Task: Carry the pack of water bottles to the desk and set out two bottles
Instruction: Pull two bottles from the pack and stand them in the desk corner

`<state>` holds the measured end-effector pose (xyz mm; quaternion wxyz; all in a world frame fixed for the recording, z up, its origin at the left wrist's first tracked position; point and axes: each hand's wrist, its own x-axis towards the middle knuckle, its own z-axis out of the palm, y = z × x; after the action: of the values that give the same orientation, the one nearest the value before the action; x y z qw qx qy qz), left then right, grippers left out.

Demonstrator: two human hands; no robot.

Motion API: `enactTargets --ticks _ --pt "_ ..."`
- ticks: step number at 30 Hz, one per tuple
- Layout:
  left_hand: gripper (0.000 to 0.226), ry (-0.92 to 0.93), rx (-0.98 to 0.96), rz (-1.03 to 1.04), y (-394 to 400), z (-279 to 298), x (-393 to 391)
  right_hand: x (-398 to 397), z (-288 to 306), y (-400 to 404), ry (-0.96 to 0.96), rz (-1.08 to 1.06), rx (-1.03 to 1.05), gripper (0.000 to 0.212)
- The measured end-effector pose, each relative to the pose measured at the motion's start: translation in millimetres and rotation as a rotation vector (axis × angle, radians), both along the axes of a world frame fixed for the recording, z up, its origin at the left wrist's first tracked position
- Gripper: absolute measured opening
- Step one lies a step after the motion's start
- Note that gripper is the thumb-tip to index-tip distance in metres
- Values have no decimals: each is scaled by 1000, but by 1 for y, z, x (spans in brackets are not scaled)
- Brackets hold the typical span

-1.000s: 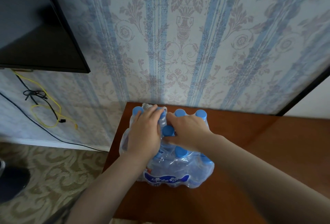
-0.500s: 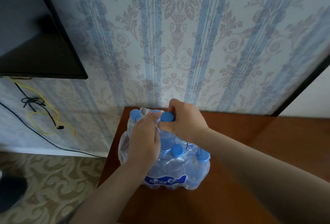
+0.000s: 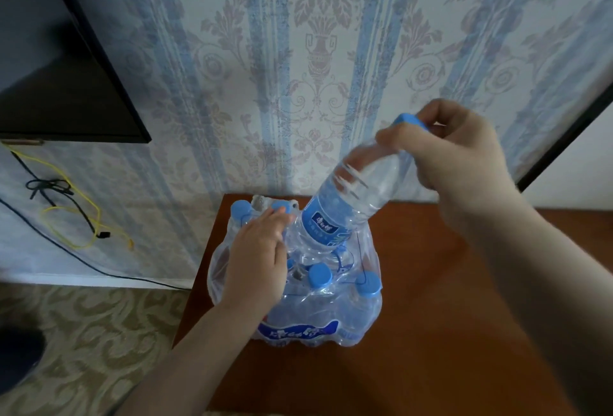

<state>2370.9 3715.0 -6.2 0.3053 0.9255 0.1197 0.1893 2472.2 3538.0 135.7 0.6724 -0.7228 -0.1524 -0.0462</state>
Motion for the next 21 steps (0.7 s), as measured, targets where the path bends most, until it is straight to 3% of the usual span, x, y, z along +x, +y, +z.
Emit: enactTargets --ticks 4,7,13,21 --pt "37 79 48 -9 1 -1 4 -7 11 -31 -38 -99 138 34" --pt "36 123 130 15 -7 1 10 -4 15 -49 -130 -235 129 34" --pt "42 187 192 -2 -18 0 18 9 -44 -63 -191 -346 -391 31" --pt "47 219 247 -8 -15 -2 13 17 -141 -71 41 -339 -573 31"
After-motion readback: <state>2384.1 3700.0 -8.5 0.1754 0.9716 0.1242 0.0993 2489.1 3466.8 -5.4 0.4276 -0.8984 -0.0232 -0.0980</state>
